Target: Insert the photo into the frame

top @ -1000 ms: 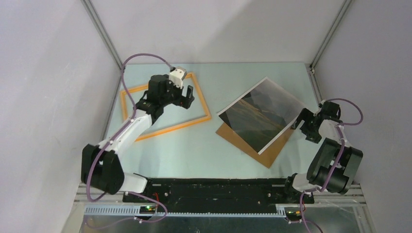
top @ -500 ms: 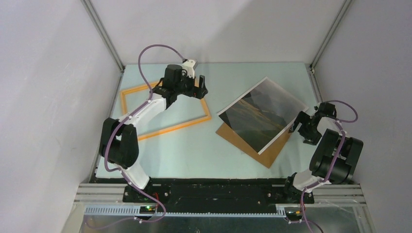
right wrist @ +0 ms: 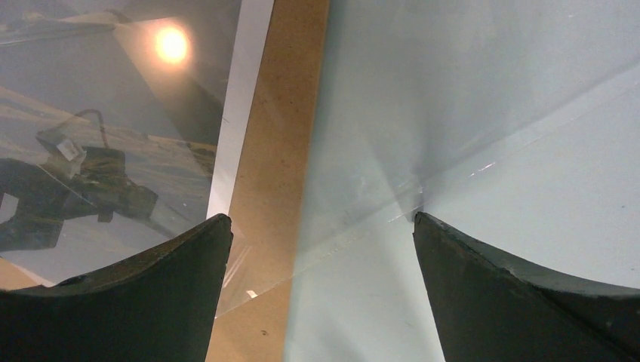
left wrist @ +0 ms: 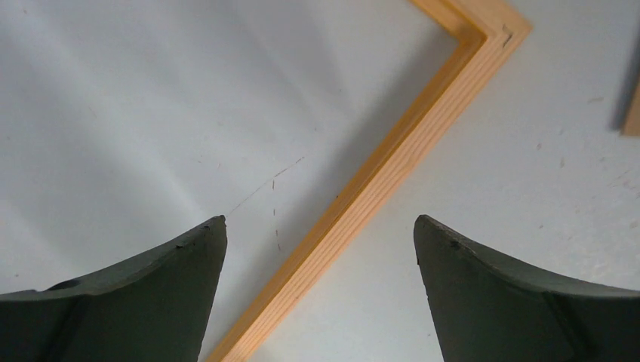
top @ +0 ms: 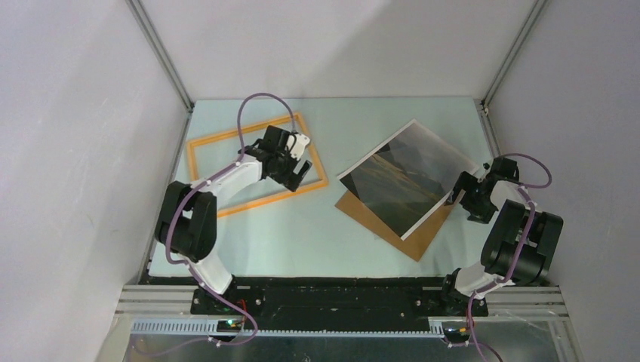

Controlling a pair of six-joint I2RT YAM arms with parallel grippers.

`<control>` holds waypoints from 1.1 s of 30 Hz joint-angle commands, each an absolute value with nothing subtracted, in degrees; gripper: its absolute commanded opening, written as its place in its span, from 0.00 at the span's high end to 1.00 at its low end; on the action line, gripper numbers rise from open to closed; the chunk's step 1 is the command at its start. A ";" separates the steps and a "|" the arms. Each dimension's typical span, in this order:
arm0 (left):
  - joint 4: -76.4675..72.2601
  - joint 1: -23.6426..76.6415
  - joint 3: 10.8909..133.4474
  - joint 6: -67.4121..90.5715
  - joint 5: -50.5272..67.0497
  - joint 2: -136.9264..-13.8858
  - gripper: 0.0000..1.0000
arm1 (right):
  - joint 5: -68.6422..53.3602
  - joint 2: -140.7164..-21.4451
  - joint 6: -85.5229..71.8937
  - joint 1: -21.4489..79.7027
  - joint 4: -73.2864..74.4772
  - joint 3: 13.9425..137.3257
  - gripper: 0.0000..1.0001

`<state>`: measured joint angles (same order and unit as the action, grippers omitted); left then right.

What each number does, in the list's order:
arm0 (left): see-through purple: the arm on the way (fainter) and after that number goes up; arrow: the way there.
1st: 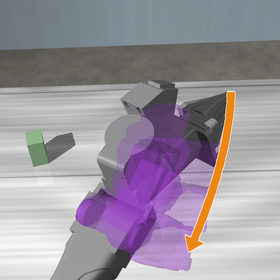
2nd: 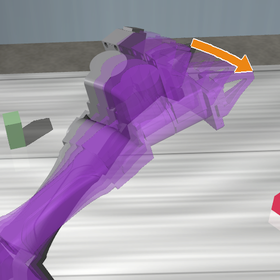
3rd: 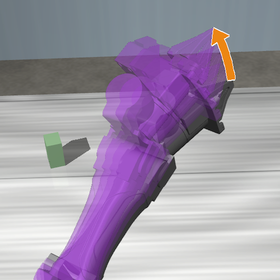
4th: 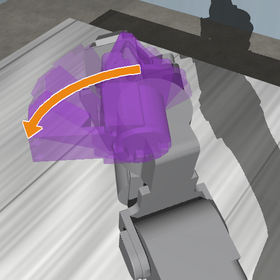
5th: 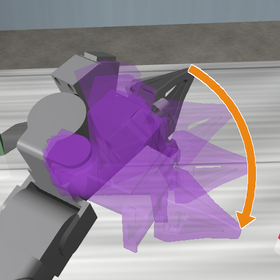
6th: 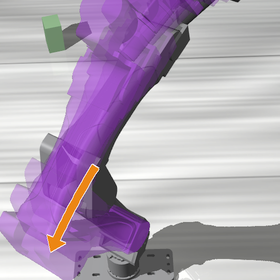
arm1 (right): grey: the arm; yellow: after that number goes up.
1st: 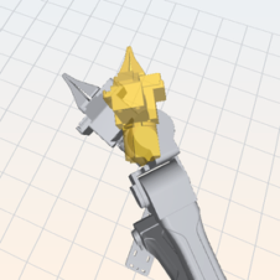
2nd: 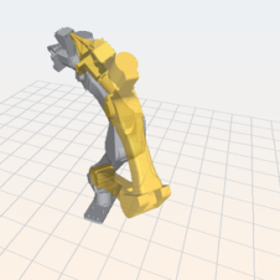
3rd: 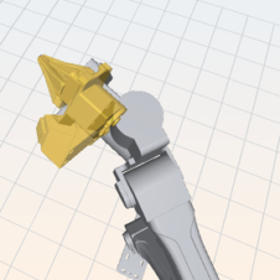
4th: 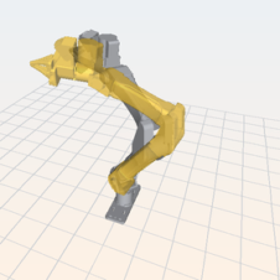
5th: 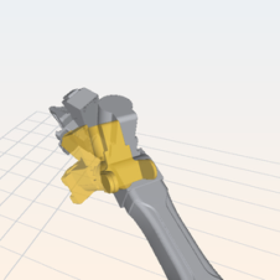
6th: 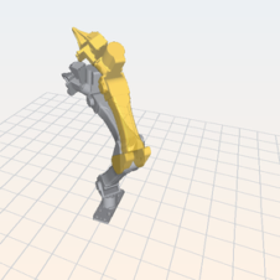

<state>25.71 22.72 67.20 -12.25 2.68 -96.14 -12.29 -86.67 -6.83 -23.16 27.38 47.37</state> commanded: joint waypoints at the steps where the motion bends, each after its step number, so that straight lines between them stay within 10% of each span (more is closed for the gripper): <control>1: 29.83 25.36 68.31 -19.02 -2.15 -97.94 0.02 | -13.72 -84.90 -6.31 -22.68 26.99 48.13 0.05; 13: 30.95 26.45 73.03 -17.38 -1.84 -106.34 0.11 | -14.68 -83.34 -6.12 -23.31 27.81 48.16 0.05; 33: 38.44 24.82 81.92 0.42 13.29 -116.00 0.69 | -15.88 -82.83 -6.42 -24.26 27.20 48.16 0.05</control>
